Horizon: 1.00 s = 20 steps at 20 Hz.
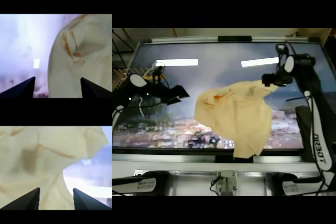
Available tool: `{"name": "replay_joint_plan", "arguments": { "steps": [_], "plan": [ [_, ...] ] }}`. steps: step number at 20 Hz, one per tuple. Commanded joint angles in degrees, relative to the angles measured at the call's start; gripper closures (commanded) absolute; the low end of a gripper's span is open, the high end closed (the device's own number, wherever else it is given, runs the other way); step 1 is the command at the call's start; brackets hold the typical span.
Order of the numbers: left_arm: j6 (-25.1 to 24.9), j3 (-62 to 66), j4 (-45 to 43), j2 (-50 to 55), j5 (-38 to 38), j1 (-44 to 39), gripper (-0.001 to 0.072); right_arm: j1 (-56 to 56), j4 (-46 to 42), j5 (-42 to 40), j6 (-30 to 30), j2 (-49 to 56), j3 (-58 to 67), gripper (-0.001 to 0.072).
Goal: Fold the shirts.
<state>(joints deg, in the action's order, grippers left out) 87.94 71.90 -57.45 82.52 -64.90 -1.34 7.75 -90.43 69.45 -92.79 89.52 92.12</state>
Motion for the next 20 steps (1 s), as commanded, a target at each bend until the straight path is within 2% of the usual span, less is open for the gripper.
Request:
{"name": "replay_joint_plan", "arguments": {
  "steps": [1,3,5,8,11,13,14,15,16,17,20],
  "plan": [
    [-1.4,3.2,-4.5,-0.2,-16.3,5.0,0.0073,-3.3,-2.2,19.1,5.4,-4.3,-1.4,0.0185],
    [-1.4,-0.5,-3.4,-0.6,-14.7,4.5,0.0072,-6.3,-0.1,19.5,5.4,-9.0,-7.2,0.0186],
    [-1.7,-6.3,1.0,-0.5,-7.8,0.9,0.0072,-8.7,2.3,17.9,5.2,-14.3,-16.0,0.0185],
    [-1.8,-13.3,2.0,0.7,3.0,-7.5,0.0073,-12.3,8.1,15.4,5.2,-21.1,-29.6,0.0181],
    [-0.9,-14.0,2.0,3.9,8.0,-12.3,0.0074,-15.7,11.4,12.4,5.4,-25.0,-38.7,0.0181],
    [0.4,-14.0,2.0,4.9,11.2,-13.8,0.0179,-16.6,12.8,10.3,5.5,-25.4,-43.3,0.0181],
    [0.4,-14.0,2.0,4.9,11.8,-14.1,0.0275,-16.5,13.7,8.7,5.6,-25.4,-45.8,0.0181],
    [0.4,-13.9,2.0,4.8,11.9,-14.0,0.0426,-16.6,15.6,6.6,5.6,-25.3,-48.3,0.018],
    [0.1,-13.7,2.0,4.8,11.7,-13.8,0.0627,-16.6,17.4,4.3,5.6,-25.3,-50.7,0.018],
    [-0.5,-13.4,2.0,4.7,11.3,-13.6,0.0673,-16.6,19.6,2.0,5.8,-25.3,-52.9,0.018],
    [-0.5,-12.3,2.0,3.7,10.8,-13.3,0.0674,-16.6,23.3,-4.9,6.9,-25.3,-57.7,0.018]
  ]
}}
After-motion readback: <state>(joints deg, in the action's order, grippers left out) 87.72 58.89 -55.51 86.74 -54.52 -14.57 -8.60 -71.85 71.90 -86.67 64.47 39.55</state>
